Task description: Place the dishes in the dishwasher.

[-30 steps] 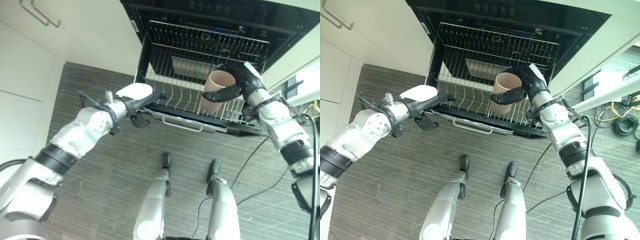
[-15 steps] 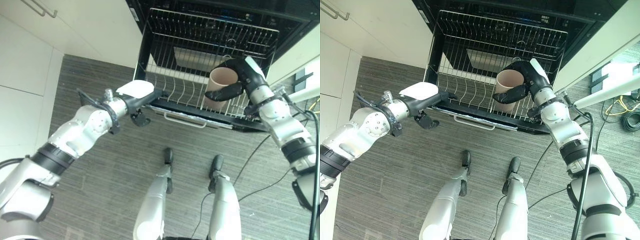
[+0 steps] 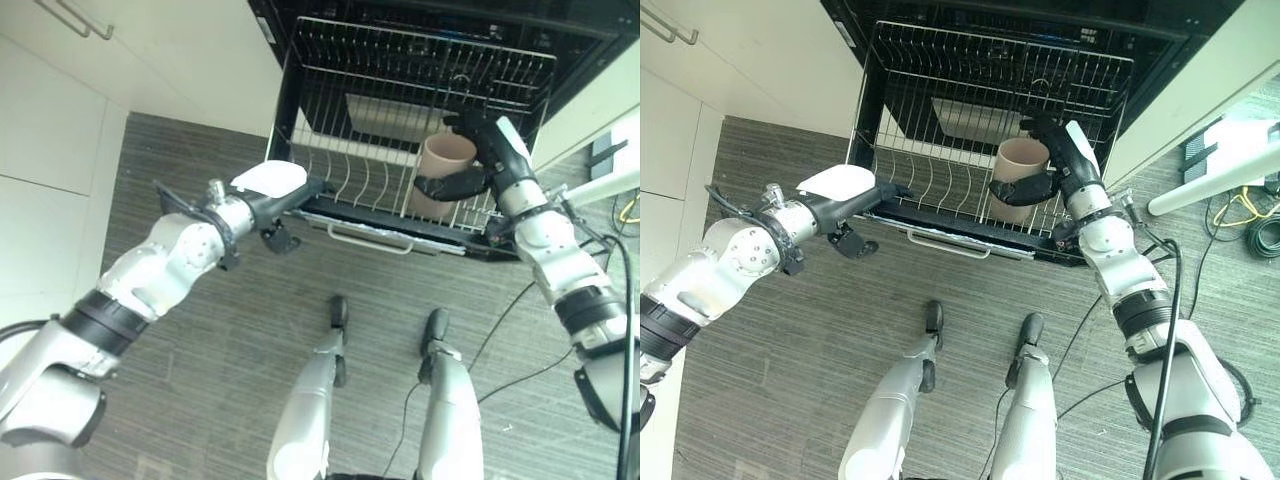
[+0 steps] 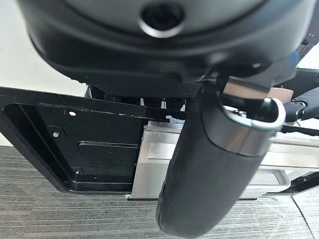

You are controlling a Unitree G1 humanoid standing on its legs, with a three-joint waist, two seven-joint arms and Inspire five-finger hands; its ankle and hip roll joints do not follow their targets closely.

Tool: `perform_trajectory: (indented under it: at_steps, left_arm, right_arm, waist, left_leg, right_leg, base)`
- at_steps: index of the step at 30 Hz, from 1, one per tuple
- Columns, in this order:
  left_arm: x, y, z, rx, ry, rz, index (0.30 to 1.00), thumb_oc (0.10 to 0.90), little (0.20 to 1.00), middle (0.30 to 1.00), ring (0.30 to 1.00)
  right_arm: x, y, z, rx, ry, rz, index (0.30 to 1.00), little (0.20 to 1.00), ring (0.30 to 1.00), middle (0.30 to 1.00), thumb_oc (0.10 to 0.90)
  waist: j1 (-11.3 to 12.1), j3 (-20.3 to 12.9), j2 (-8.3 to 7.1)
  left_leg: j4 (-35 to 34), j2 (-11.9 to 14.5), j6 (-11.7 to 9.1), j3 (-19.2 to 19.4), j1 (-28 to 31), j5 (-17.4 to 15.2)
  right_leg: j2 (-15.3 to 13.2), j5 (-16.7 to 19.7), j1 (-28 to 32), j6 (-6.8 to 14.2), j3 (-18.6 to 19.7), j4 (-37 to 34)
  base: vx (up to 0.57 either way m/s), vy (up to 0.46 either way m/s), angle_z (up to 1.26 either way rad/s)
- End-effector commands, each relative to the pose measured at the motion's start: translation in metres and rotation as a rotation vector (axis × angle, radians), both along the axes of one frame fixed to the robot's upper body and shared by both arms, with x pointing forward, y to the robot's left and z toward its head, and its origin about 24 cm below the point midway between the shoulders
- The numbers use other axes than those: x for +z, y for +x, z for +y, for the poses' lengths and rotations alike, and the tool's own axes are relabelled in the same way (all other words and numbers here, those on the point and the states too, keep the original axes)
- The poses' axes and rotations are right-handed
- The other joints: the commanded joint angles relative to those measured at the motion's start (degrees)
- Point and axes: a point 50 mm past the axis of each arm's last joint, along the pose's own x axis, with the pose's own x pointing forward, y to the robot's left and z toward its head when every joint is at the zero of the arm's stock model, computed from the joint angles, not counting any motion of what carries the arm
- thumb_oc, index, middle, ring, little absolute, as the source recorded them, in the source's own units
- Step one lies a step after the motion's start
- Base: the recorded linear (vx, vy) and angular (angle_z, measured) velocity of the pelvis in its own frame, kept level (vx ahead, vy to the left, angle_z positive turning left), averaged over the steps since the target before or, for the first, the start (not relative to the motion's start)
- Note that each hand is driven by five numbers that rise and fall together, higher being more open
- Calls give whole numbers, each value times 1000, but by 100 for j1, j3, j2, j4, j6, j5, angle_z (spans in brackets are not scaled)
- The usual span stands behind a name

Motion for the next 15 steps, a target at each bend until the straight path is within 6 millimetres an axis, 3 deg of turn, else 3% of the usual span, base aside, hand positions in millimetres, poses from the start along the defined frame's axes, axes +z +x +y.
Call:
perform_trajectory:
  at_steps: [1,9,15]
  left_arm:
    - [39,-7,-1,-22,-68,-175,900,800,900,900,900]
    - [31,-9,3,-8,-99,-159,900,800,900,900,900]
    - [16,-13,9,23,-107,-141,900,800,900,900,900]
  right_arm:
    - [29,-11,-17,-34,33,-157,900,900,900,900,800]
    - [30,-18,-15,-7,103,-216,900,900,900,900,800]
    - [27,-35,10,116,100,-291,900,900,900,900,800]
  waist:
    - [-69,-111,205]
    - [-125,-111,313]
    - [-231,-111,293]
  left_leg:
    - [672,34,-79,146,113,-1054]
    - [672,50,-85,219,153,-1036]
    - [672,57,-59,280,376,-1129]
  right_leg:
    - [-49,51,505,419,-164,-682]
    - [-59,72,511,399,-134,-682]
    - [-43,26,655,405,-96,-682]
  base:
    - [33,50,-5]
    - [0,34,-3]
    - [13,20,-6]
